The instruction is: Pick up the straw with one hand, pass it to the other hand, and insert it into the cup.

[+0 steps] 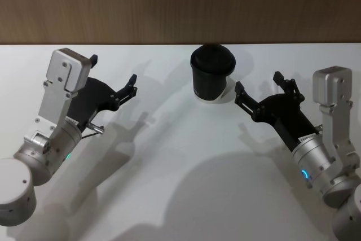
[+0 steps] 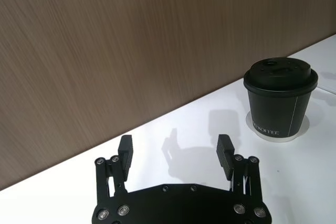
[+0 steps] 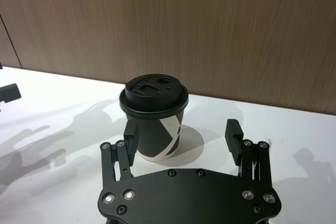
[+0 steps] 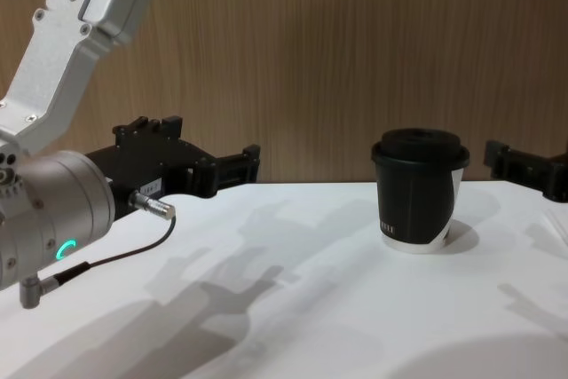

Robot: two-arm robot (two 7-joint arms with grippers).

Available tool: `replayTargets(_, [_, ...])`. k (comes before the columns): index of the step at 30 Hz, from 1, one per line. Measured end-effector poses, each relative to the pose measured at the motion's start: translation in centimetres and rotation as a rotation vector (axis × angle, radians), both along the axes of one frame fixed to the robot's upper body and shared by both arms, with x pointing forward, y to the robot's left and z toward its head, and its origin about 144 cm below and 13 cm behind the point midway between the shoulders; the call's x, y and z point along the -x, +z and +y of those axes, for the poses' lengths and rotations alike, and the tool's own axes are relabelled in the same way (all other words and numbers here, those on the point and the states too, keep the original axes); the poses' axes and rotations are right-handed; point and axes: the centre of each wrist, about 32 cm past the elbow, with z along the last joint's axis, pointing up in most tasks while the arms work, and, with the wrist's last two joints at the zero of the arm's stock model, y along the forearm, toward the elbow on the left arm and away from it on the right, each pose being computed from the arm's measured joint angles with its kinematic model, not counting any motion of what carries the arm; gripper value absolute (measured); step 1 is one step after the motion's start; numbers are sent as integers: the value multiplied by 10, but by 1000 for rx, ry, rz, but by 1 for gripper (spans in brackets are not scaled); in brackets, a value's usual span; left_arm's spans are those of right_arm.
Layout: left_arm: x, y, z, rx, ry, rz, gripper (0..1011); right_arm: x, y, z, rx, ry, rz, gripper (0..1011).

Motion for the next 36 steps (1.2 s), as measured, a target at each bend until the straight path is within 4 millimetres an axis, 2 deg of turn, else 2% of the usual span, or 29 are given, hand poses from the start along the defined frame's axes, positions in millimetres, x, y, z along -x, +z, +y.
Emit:
replayTargets(19, [0,0,0,0,0,0,1003,-2,0,-2,2,-3,9,1001])
replayTargets(36, [0,0,0,0,0,0,1003,-4,0,-15,18,-21,77,1001])
